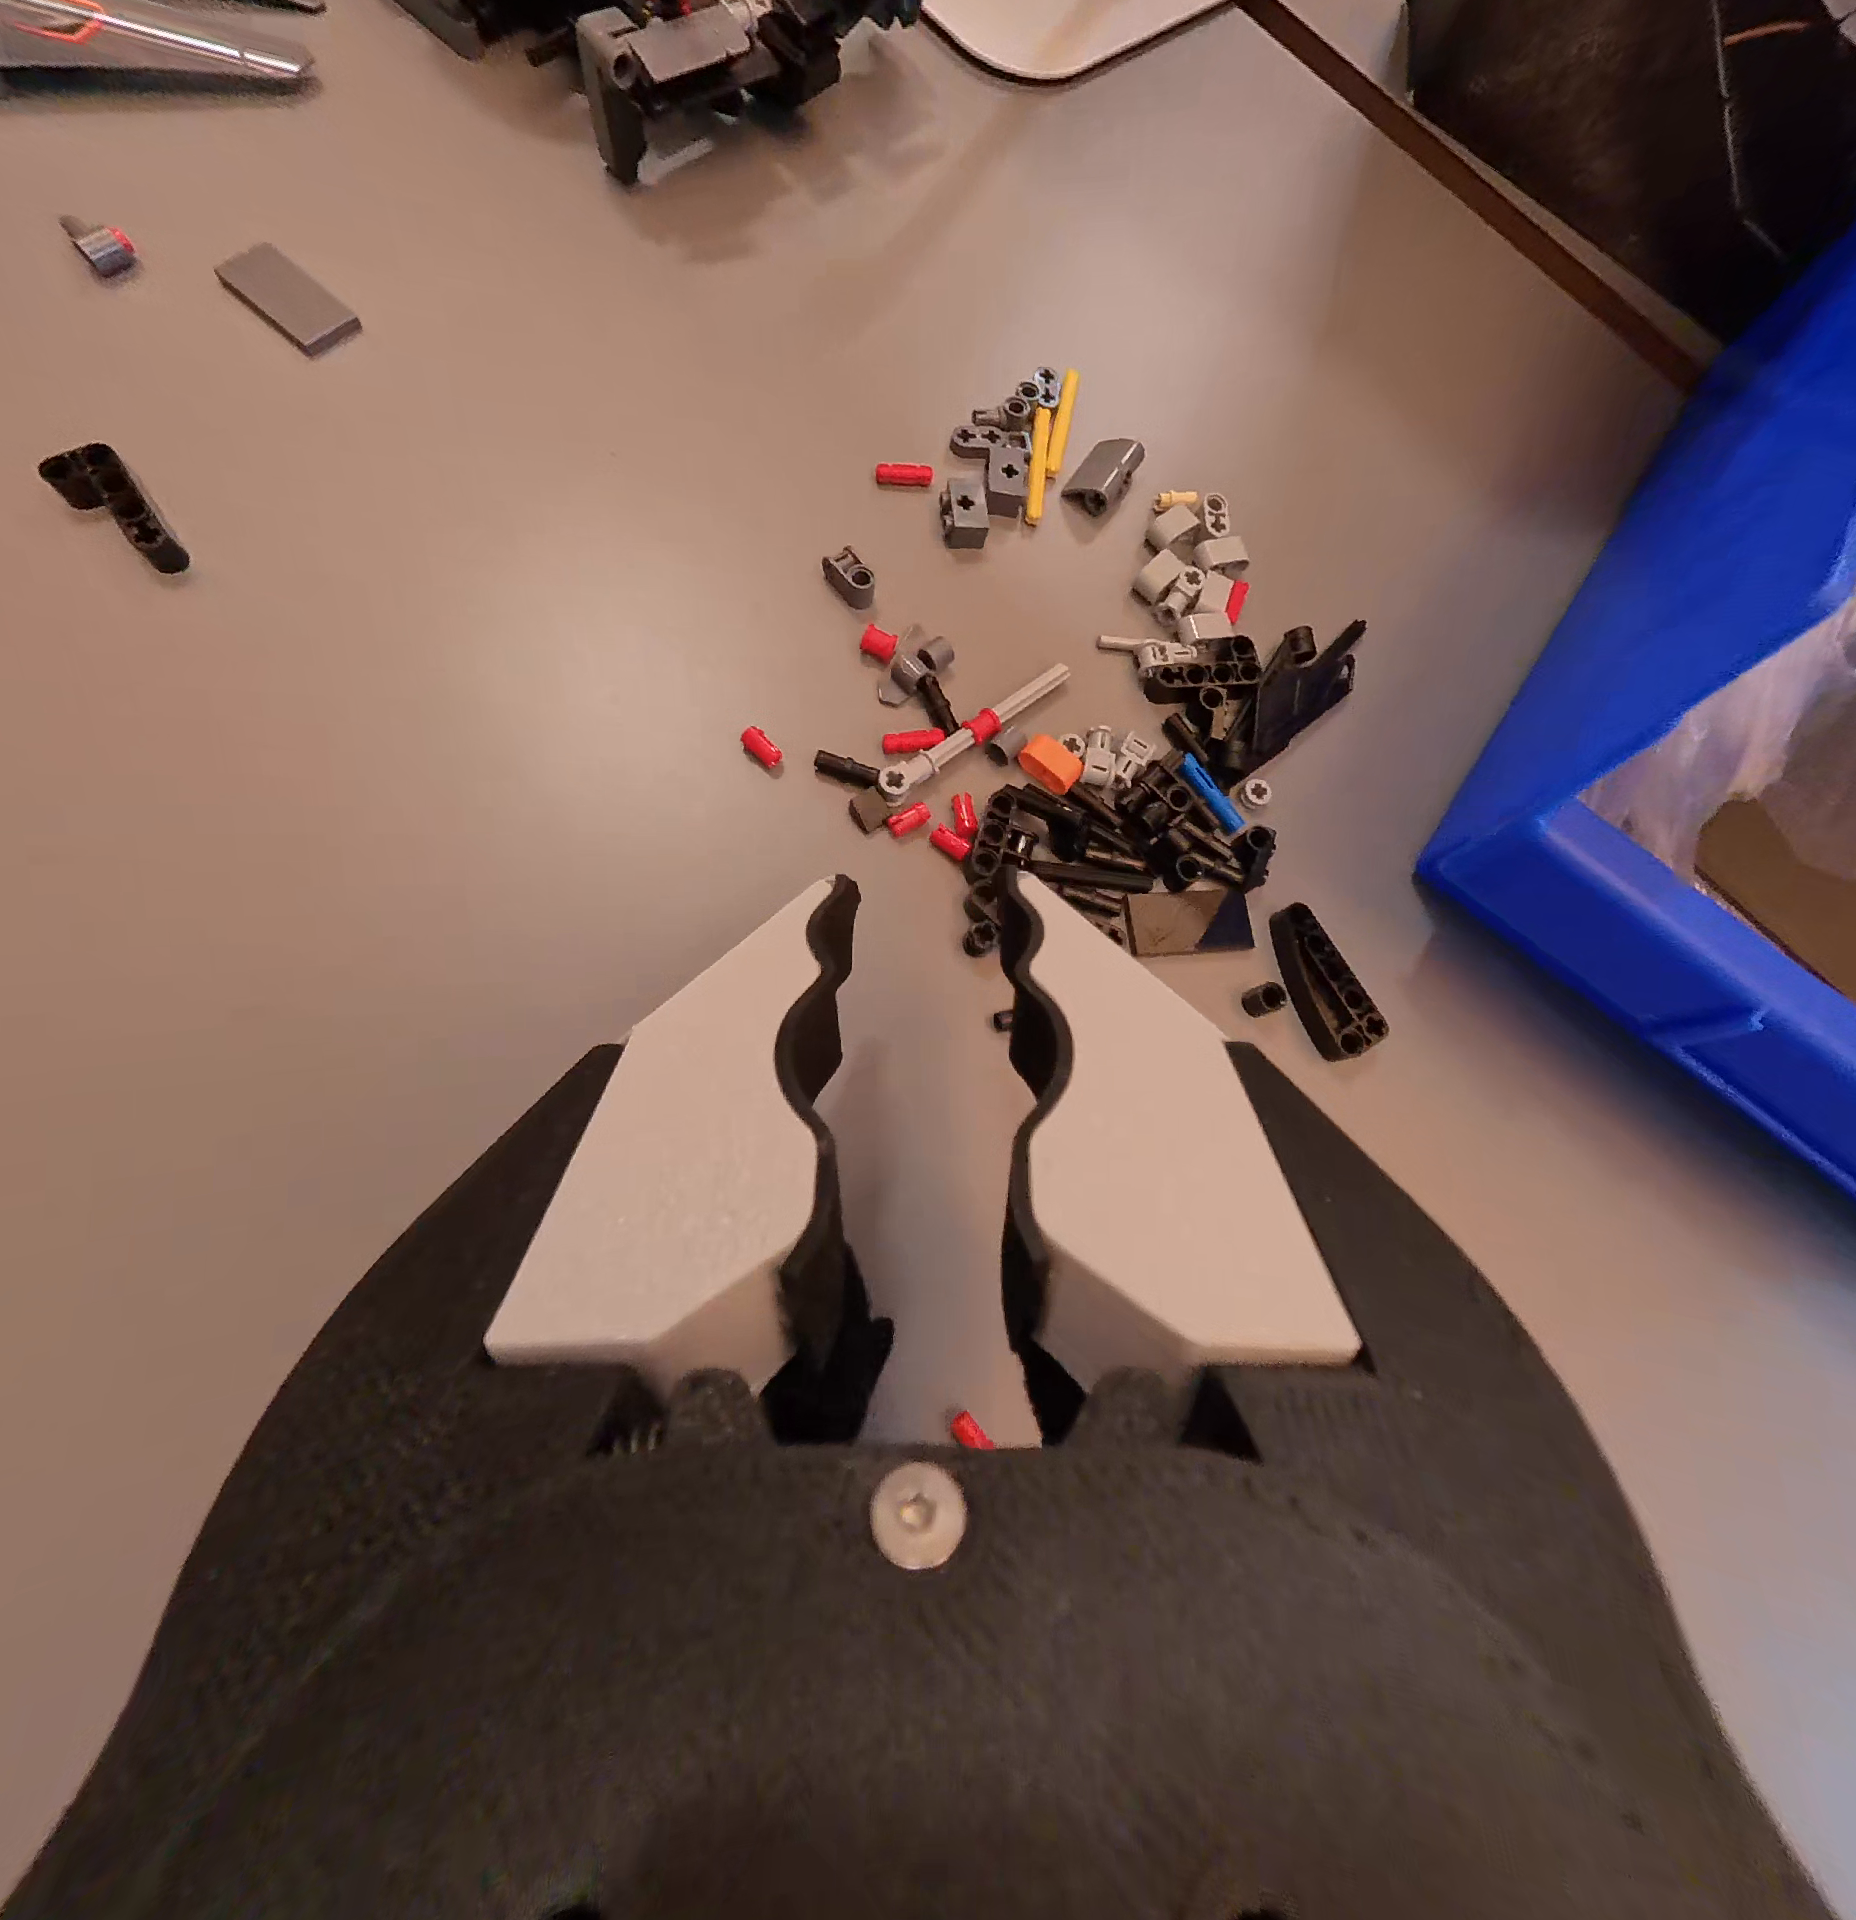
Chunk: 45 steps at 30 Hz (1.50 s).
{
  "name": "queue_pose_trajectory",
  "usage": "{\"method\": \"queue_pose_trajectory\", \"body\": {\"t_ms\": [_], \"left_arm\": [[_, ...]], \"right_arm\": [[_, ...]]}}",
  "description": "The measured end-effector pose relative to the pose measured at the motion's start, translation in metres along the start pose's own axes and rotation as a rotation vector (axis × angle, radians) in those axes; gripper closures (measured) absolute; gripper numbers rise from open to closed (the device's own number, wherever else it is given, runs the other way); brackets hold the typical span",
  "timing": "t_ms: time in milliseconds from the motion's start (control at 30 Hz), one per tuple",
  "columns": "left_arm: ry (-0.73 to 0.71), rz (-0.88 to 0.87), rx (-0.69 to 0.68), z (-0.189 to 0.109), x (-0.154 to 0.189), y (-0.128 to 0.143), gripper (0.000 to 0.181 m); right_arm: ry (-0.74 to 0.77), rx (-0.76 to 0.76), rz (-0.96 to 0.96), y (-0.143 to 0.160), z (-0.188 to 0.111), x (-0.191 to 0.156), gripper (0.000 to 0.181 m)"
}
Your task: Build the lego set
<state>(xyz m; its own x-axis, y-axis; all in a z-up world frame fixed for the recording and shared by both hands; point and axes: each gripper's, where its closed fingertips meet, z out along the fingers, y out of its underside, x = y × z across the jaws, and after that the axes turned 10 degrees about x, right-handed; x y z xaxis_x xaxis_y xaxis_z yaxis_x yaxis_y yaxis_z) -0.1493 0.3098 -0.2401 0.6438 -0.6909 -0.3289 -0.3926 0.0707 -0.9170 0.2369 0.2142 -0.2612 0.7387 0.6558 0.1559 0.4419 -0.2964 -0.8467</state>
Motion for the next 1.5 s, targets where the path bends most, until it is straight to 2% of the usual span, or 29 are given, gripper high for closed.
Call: {"method": "queue_pose_trajectory", "body": {"t_ms": [300,533,767,833,933,1133,1300,1500], "left_arm": [[-0.008,-0.002,0.001,-0.001,-0.002,0.0,0.125],[-0.014,-0.006,0.0,-0.001,-0.003,0.001,0.125],[-0.012,-0.01,0.007,-0.001,-0.003,-0.001,0.126],[-0.007,-0.008,0.003,0.0,-0.002,0.0,0.126],[-0.008,-0.006,-0.001,0.001,-0.001,0.0,0.126],[-0.023,-0.017,-0.003,-0.001,-0.005,0.003,0.126],[-0.024,-0.017,-0.006,-0.001,-0.005,0.003,0.126],[-0.023,-0.014,-0.012,-0.001,-0.005,0.004,0.126]], "right_arm": [[0.027,-0.004,0.013,0.005,-0.006,0.011,0.155],[0.014,0.012,-0.006,-0.001,-0.007,0.0,0.155],[0.172,-0.05,0.123,0.022,-0.028,0.04,0.154],[0.176,-0.069,0.153,0.03,-0.03,0.046,0.154],[0.18,-0.095,0.165,0.041,-0.024,0.056,0.154],[0.206,-0.111,0.115,0.043,-0.005,0.089,0.153],[0.101,-0.115,0.104,0.049,0.011,0.1,0.151],[0.007,-0.087,0.14,0.049,0.02,0.097,0.165]]}}
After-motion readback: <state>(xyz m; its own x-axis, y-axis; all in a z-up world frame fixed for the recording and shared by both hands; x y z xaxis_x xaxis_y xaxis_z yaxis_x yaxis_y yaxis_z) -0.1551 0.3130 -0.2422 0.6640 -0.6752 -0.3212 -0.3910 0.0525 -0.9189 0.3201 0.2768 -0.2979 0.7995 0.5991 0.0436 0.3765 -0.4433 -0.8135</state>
